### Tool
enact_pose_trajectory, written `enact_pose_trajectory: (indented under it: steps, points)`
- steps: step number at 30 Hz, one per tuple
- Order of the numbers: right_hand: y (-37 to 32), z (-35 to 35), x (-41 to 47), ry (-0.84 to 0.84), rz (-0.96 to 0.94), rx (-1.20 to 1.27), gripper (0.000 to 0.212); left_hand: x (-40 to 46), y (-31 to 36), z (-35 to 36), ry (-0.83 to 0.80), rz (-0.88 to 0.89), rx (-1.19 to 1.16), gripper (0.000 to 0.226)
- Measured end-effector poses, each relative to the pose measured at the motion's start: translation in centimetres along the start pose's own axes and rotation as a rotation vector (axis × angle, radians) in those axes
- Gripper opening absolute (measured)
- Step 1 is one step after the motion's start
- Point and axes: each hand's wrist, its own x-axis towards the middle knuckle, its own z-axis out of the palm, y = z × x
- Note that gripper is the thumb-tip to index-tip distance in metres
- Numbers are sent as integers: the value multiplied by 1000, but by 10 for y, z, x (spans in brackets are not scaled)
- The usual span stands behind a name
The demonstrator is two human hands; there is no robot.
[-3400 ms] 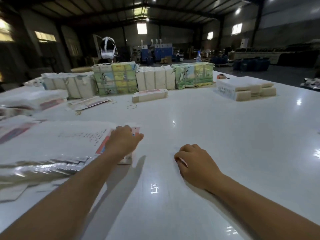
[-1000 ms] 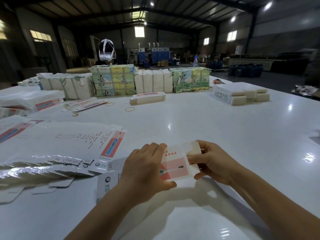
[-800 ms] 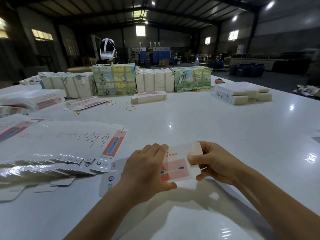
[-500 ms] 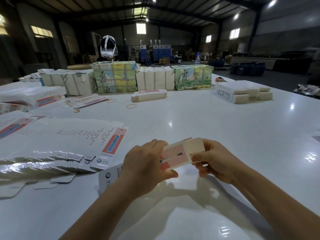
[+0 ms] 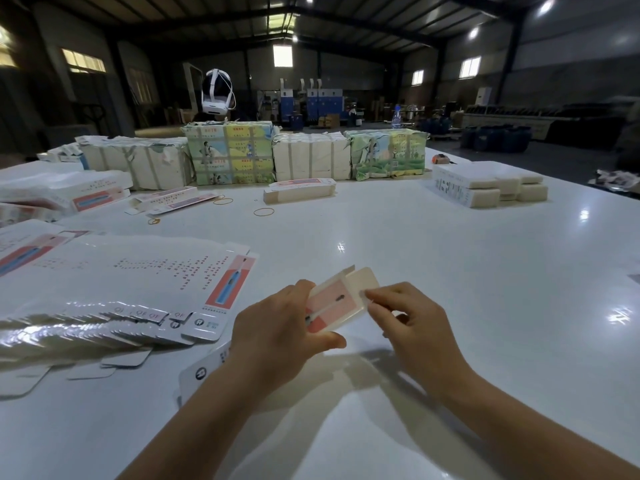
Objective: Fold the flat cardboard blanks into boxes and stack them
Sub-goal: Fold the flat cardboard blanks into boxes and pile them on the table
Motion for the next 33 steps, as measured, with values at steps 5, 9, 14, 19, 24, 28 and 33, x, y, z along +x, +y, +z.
enact_pose_trajectory:
  steps: [5,9,14,19,24,28,33]
  points:
    - [-6,4,-8,17,-51,-12,32,0,6,1,-17,-10,-36,59]
    - [-11,9,-12,-47,-41,-21,47,0,8,2,-32,3,-29,59]
    - [-9,2,-5,-277,171,103,80,-2,7,8,-83,58,61,61]
    - [-4,2,-2,-207,165,47,49,-2,7,10,-51,66,75,60]
    - [-11,5,-6,-200,13,19,50,-1,10,14,-13,44,81,63]
    - [-9,8,-7,-200,25,19,48,0,12,18,-18,27,101,67]
    - [-8,5,-2,-228,12,18,49,2,10,17,-36,39,80,66]
